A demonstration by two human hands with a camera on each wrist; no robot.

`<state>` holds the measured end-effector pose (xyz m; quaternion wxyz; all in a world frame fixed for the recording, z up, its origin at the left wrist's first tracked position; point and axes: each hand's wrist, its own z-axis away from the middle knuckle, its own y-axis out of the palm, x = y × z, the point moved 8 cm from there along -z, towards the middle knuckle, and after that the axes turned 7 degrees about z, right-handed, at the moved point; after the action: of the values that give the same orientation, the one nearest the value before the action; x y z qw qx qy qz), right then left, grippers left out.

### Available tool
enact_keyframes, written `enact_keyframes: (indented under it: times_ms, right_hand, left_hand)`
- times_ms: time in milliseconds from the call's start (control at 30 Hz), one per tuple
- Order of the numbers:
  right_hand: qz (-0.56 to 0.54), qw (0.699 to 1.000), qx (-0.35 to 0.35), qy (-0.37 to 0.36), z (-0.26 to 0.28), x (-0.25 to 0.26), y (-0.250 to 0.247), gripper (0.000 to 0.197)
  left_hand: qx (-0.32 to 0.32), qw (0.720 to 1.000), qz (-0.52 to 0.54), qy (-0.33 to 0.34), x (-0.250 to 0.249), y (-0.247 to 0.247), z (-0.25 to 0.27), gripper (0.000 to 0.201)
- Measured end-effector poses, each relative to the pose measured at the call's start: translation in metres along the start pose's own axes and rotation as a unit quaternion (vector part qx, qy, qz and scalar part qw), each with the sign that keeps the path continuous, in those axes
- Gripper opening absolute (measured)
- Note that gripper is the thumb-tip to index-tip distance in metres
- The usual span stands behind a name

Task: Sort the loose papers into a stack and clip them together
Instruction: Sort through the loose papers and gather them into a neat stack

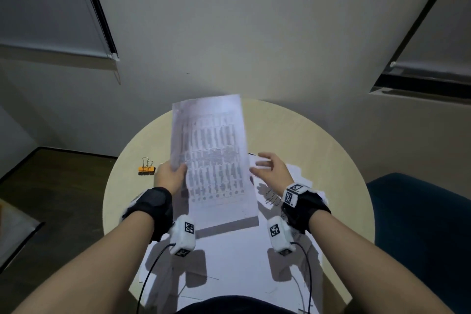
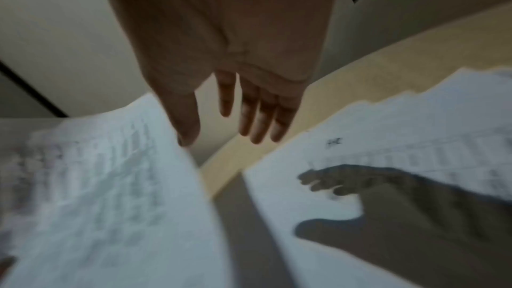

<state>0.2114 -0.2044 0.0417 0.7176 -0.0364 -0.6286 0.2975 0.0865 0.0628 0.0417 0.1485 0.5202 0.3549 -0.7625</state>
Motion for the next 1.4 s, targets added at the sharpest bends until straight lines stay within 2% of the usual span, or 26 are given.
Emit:
enact_keyframes:
  times_ms: [67,133,267,367,467,567,633,733,800,833,900,967,1033,1100,1200,1233,1333,1400]
  right_hand:
    - [0.146,0.985,0.067,0.063,0.001,-0.043,0.010,0.067]
    - [0.252,0.956,0.108,0.105,0.011,-0.086,0.014,0.080]
    - [0.337,0.930,0.083,0.119,0.039,-0.120,0.013,0.077]
    - [0.382,0.912,0.093,0.120,0.046,-0.124,0.019,0.075]
    - [0.405,0.900,0.111,0.121,0.042,-0.125,0.027,0.094]
    - [0.356,0.917,0.117,0.136,0.044,-0.128,0.038,0.093]
    - [0.326,0.929,0.110,0.138,0.044,-0.128,0.040,0.079]
    - [0.309,0.940,0.053,0.137,0.033,-0.120,0.020,0.041]
    - [0.268,0.953,-0.039,0.137,0.025,-0.102,-0.007,0.011]
    - [0.248,0.956,-0.090,0.130,0.022,-0.091,-0.021,0.010]
    - [0.258,0.947,-0.176,0.072,0.021,-0.056,-0.040,0.021]
    - [0.307,0.932,-0.191,-0.037,0.023,-0.011,-0.032,0.030]
    - [0.374,0.906,-0.144,-0.138,0.028,0.024,0.000,0.042]
    - [0.456,0.865,-0.059,-0.199,0.037,0.038,0.046,0.035]
    - [0.552,0.795,0.106,-0.226,0.059,0.038,0.122,0.020]
    - [0.558,0.784,0.153,-0.225,0.066,0.035,0.144,0.018]
    - [0.524,0.783,0.262,-0.209,0.084,0.028,0.196,0.019]
    - [0.485,0.794,0.307,-0.201,0.093,0.023,0.218,0.024]
  left_hand:
    - [-0.041,0.997,-0.061,-0.025,0.022,-0.021,0.004,0.018]
    - [-0.065,0.991,-0.093,-0.068,0.053,-0.035,0.009,0.023]
    - [-0.052,0.977,-0.156,-0.139,0.105,-0.050,0.012,0.027]
    - [-0.050,0.962,-0.198,-0.183,0.129,-0.065,0.012,0.028]
    - [-0.027,0.954,-0.225,-0.194,0.140,-0.065,0.017,0.030]
    - [-0.002,0.953,-0.232,-0.196,0.151,-0.063,0.025,0.030]
    - [0.008,0.951,-0.229,-0.205,0.158,-0.065,0.032,0.031]
    - [0.009,0.952,-0.220,-0.214,0.161,-0.075,0.038,0.034]
    - [0.015,0.952,-0.215,-0.217,0.160,-0.080,0.038,0.033]
    - [0.023,0.953,-0.212,-0.216,0.160,-0.081,0.038,0.033]
    - [0.041,0.955,-0.207,-0.208,0.156,-0.079,0.036,0.031]
    - [0.065,0.959,-0.201,-0.191,0.146,-0.073,0.033,0.031]
    - [0.085,0.965,-0.182,-0.171,0.133,-0.063,0.028,0.030]
    - [0.102,0.970,-0.157,-0.153,0.118,-0.051,0.024,0.027]
    - [0.111,0.976,-0.130,-0.135,0.104,-0.038,0.018,0.027]
    - [0.110,0.977,-0.119,-0.137,0.104,-0.035,0.017,0.028]
    - [0.109,0.981,-0.056,-0.152,0.113,-0.025,0.014,0.036]
    - [0.096,0.980,-0.007,-0.173,0.118,-0.020,0.015,0.052]
